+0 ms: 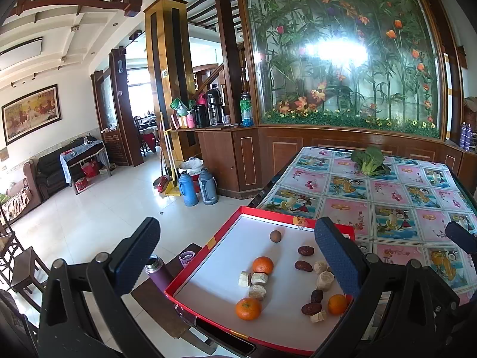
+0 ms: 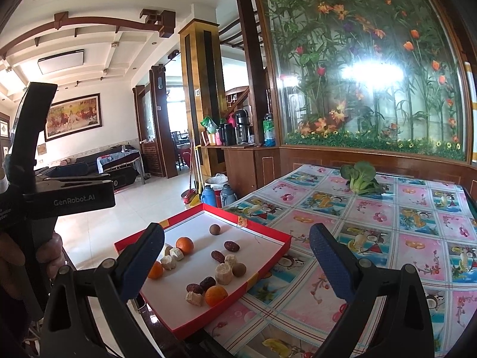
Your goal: Organize fruits
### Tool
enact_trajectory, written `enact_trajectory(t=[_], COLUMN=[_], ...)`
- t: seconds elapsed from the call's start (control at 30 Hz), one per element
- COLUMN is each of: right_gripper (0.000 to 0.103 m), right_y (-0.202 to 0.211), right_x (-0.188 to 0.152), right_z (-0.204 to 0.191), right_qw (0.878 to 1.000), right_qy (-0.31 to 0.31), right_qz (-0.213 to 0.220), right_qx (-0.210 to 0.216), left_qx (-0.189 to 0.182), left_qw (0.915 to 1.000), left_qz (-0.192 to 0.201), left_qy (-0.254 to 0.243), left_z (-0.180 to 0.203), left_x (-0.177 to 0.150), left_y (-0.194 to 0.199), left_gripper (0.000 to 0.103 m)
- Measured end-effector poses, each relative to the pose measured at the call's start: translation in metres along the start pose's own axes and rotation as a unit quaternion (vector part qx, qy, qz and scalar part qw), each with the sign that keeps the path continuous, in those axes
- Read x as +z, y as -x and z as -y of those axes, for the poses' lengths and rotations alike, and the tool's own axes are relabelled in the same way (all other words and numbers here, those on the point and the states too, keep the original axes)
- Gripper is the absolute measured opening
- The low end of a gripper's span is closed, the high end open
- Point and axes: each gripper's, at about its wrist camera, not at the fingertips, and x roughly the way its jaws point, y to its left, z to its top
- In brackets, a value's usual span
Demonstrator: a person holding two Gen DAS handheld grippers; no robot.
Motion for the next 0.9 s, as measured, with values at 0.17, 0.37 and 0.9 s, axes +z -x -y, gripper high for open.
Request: enact_trajectory(t=[0.17,0.37,0.9], right_gripper=[0.098,0.098,0.098], right_y=[0.0025,0.0005,-0.0012], right_x=[0.0040,0.0060,0.0056], right_z=[0.0035,0.0058,0.0053], right_qw=[1.000,1.000,1.000], right_qy=[-0.001,-0.003,-0.005], right_qz=[0.003,0.000,0.000], right_qx=[-0.006,-0.007,-0.008], left_qx=[-0.003,-0.006,-0.007], left_qw=[1.0000,1.0000,0.9999], left_qz=[-0.003,-0.003,-0.008], left_qy=[0.000,0.000,-0.004], left_z=[0.0013,0.0038,0.0087], left_x=[-0.0009,-0.0012,-0.0005], left_y=[0.0000,0.0007,-0.0014], left_gripper=[0.103,0.103,0.103])
